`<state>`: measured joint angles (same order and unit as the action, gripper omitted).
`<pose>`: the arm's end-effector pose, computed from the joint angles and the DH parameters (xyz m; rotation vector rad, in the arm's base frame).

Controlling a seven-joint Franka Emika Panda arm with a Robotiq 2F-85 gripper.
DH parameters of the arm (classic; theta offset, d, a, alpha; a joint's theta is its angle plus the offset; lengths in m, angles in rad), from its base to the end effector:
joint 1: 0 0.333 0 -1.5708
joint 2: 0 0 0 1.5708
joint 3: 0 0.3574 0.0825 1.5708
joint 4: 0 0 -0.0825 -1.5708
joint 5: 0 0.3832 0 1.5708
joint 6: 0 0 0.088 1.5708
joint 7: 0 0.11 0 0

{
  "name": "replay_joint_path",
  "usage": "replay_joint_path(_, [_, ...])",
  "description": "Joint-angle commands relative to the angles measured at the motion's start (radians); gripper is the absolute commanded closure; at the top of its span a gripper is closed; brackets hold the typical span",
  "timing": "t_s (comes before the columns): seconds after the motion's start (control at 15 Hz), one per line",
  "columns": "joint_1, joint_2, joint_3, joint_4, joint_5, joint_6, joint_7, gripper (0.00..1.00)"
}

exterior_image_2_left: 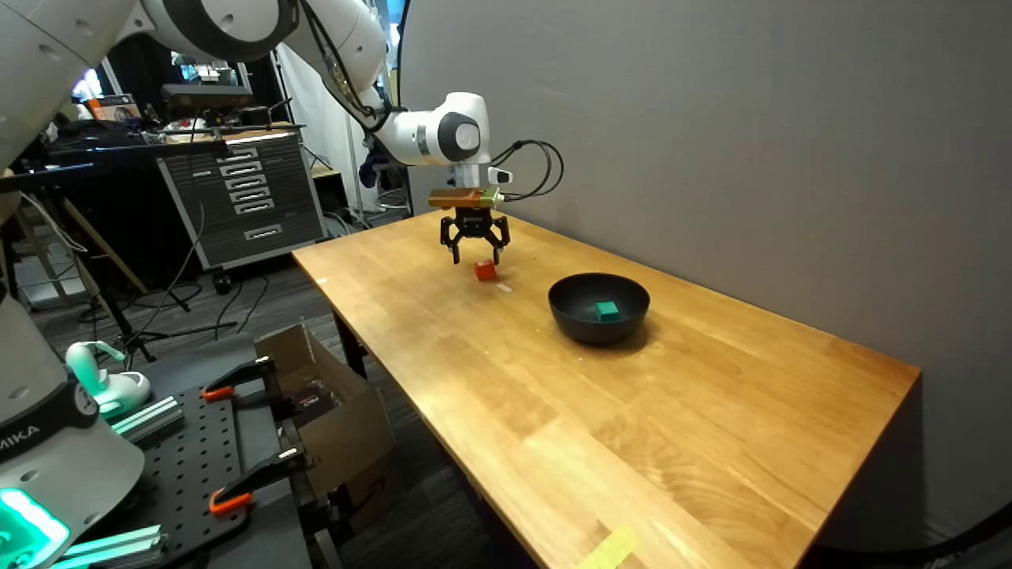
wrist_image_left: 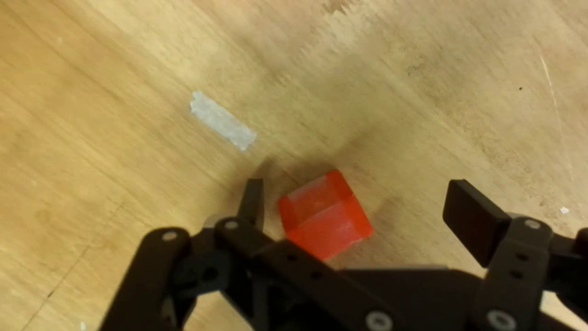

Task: Pick up the blue block and put it in the black bowl, then pick up the orange block and put it in the black bowl.

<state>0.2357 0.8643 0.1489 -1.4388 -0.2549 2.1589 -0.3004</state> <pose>0.6963 0.2463 0.1907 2.8059 1.1809 -0.1939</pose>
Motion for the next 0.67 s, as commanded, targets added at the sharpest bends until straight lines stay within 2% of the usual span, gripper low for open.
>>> replay_joint_path(0.0, [0.017,0.082,-0.004,0.132,-0.016,-0.046,-0.057,0.00])
replay_joint_path(0.07, [0.022,0.098,-0.007,0.150,-0.022,-0.052,-0.066,0.00])
replay_joint_path(0.13, [0.024,0.112,-0.009,0.167,-0.026,-0.056,-0.075,0.08])
replay_joint_path(0.2, [0.027,0.124,-0.013,0.181,-0.035,-0.061,-0.085,0.26])
replay_joint_path(0.4, [0.030,0.153,-0.018,0.212,-0.048,-0.065,-0.104,0.51])
replay_joint_path(0.6, [0.028,0.149,-0.018,0.218,-0.049,-0.080,-0.112,0.72])
